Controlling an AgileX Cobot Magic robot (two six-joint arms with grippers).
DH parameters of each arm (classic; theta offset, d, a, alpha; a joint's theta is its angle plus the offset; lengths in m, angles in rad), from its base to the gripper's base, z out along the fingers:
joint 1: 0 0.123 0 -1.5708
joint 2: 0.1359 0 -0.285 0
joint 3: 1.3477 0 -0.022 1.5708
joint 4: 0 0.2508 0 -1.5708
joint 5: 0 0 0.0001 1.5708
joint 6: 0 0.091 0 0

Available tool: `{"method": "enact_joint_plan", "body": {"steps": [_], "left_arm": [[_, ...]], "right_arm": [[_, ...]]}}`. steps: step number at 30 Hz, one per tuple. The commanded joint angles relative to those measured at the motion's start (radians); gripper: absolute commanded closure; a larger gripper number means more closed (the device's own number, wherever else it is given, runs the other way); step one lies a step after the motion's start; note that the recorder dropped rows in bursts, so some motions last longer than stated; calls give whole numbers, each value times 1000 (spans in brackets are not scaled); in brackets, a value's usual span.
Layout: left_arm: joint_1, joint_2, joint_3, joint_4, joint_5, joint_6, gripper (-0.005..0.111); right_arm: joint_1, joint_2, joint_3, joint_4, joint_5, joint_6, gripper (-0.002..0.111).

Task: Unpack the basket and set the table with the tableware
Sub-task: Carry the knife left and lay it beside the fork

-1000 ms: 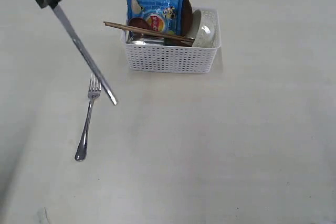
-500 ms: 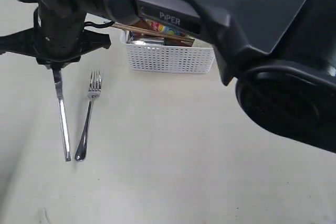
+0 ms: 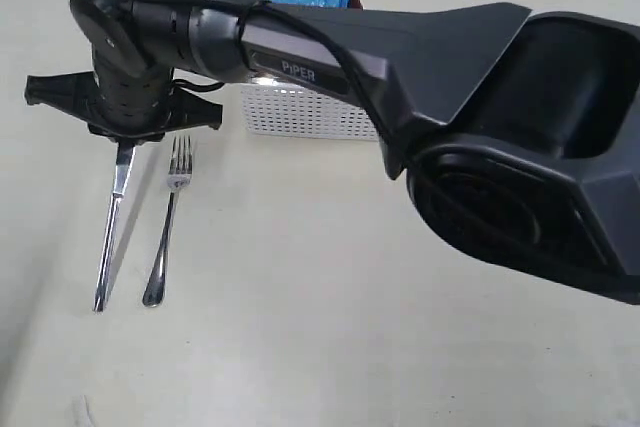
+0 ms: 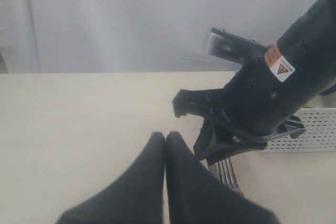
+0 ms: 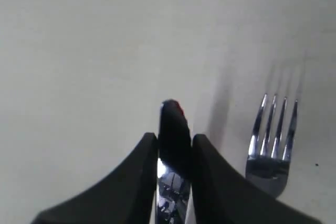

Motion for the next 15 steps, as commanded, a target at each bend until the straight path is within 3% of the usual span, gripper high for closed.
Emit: {"method": "enact_joint_plan", "body": {"steps": [1,15], "left_arm": [[-1,-4,3,0,-6,0,107],[-1,-4,3,0,-6,0,107]], "right_arm": [[-5,26,-6,-4,9,2,109],[-5,44,-13,-110,-8,85,109]]}}
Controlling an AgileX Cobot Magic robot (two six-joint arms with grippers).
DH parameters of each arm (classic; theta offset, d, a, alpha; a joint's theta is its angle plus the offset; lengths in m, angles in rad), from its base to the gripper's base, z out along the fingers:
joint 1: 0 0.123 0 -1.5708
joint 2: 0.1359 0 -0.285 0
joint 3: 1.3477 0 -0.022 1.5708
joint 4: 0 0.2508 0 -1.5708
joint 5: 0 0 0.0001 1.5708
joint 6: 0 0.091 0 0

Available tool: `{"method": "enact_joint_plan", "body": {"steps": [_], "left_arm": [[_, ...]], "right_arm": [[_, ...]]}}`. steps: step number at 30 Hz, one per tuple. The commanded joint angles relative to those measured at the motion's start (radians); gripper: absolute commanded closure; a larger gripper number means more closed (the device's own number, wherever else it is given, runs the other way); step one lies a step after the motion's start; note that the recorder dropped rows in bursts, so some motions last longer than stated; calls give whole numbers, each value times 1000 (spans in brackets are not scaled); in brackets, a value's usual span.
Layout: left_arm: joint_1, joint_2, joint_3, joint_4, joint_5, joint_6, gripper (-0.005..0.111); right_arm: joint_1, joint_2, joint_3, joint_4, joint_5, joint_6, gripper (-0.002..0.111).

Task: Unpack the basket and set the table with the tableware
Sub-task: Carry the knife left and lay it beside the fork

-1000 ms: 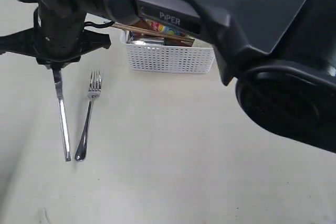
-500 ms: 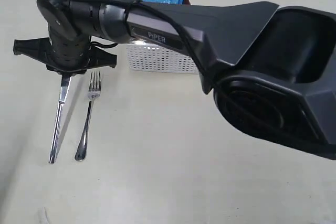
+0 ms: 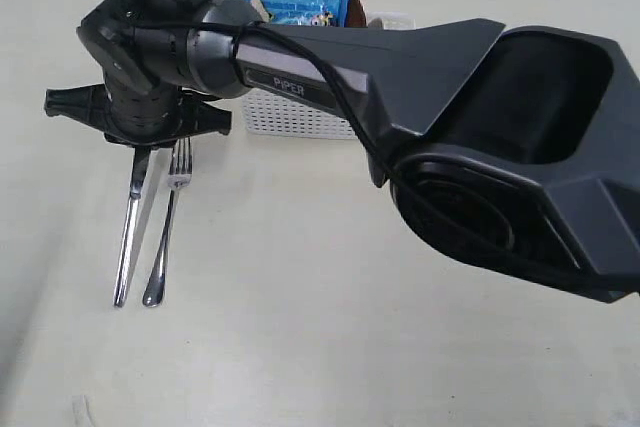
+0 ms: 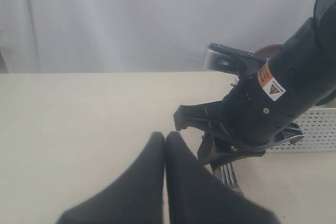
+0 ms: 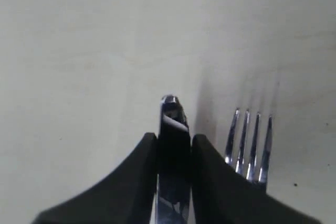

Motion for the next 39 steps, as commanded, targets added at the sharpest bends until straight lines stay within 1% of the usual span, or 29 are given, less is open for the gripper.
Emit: {"method": "enact_joint_plan", "body": {"steps": [1,8,39], "left_arm": [[-1,-4,3,0,-6,0,107],[-1,-4,3,0,-6,0,107],[-1,-4,3,0,-6,0,107]], "right_arm": [[-5,7,-7,-26,-11,29,109],[-5,22,-7,-22,-30,55,109],[-5,39,-7,-19,-38,54,108]]}}
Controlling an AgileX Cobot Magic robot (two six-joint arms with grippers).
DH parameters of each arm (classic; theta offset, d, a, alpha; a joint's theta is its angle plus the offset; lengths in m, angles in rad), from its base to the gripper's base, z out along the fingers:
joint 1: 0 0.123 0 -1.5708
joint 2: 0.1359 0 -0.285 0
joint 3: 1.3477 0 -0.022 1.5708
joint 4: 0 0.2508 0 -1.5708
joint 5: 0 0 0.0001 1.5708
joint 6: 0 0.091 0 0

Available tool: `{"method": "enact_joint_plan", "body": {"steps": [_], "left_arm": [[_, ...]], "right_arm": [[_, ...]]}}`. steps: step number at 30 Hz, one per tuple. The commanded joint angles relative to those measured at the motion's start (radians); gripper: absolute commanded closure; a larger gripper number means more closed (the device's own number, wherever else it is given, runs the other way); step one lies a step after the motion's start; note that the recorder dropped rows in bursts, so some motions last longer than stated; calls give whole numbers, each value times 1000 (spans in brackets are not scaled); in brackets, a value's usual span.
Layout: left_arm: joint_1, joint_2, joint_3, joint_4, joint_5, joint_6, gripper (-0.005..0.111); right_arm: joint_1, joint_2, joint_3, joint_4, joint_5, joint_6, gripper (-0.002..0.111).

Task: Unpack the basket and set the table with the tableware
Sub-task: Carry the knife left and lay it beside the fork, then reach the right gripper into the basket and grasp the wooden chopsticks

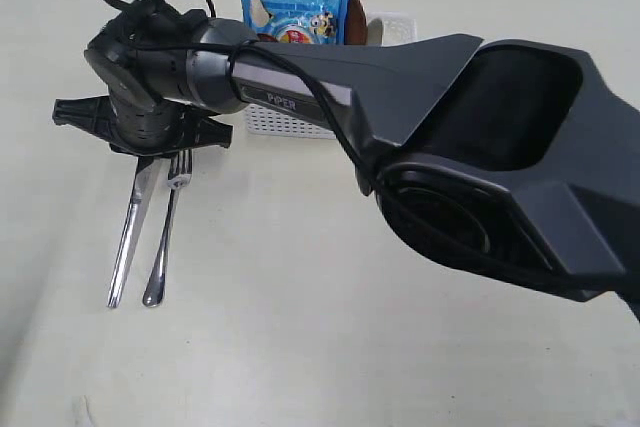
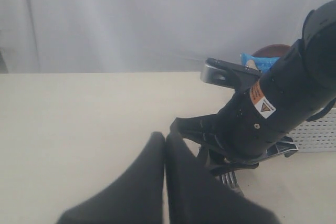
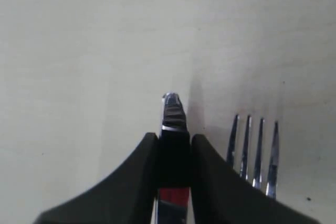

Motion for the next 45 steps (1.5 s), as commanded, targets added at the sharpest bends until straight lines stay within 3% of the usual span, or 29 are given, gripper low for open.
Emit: {"method": "enact_joint_plan", "body": {"steps": [1,8,28,35,45], "left_arm": [[-1,-4,3,0,-6,0,107],[-1,-4,3,0,-6,0,107],[-1,-4,3,-7,-6,0,107],[-1,-4,3,-7,-6,0,107],[-1,-4,3,-7,-6,0,107]], "right_arm": [[-5,-3,-3,-6,-6,2,106],[-5,-3,-3,-6,-6,2,80],[-5,-56,-3,-13,-61,-15,81],[-9,-188,-3,-91,-120,-217,81],[-93,-326,-3,-181,144,-701,81]]}}
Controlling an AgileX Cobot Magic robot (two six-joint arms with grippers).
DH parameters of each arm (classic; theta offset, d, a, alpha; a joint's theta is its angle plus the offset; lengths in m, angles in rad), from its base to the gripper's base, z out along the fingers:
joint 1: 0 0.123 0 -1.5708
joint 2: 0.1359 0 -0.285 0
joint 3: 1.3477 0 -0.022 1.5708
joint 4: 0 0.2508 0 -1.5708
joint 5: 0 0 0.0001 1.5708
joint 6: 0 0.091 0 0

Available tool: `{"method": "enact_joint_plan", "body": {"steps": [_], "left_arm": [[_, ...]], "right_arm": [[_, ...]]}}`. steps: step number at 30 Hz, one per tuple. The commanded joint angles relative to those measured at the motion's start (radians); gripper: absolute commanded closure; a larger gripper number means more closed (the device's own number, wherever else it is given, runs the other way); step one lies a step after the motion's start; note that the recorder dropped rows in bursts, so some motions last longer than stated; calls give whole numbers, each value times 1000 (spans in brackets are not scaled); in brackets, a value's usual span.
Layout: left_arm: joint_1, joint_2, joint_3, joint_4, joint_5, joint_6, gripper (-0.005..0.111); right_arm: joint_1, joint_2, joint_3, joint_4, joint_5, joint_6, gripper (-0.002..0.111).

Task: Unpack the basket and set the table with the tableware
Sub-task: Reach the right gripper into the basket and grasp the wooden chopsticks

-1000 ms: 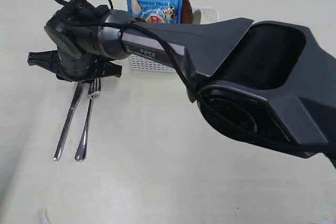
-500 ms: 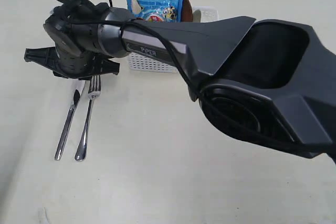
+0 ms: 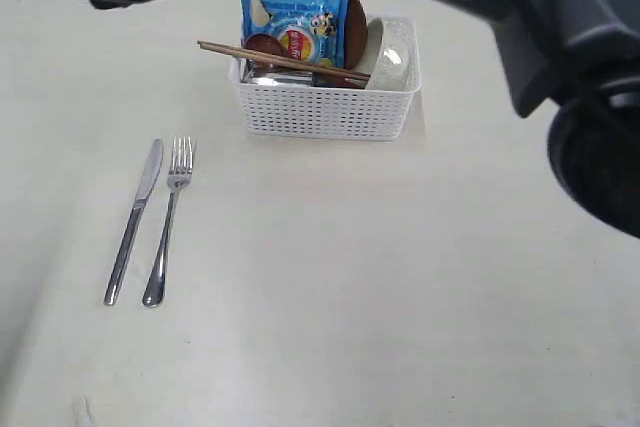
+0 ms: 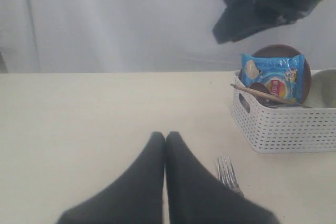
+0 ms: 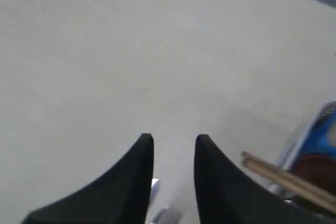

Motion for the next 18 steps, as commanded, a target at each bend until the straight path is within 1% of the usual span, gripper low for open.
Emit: {"method": "enact_joint_plan", "body": {"steps": [1,3,7,14,16,18], "left_arm": [[-1,-4,3,-7,-6,0,107],[-1,-4,3,-7,-6,0,107],[-1,-4,3,-7,-6,0,107],[-1,-4,3,-7,-6,0,107],[-1,-4,3,-7,-6,0,107],[-1,-4,3,-7,-6,0,107]], "right_arm": [[-66,-36,-3,-30,150,-251,81],[-106,-34,-3,-28,218,-367,81],[-184,-12,3,24,279,-548,81],[-301,12,3,178,244,-654,80],[-323,22,3,222,244,-689,75],[-336,34,3,272,252,-738,65]]}}
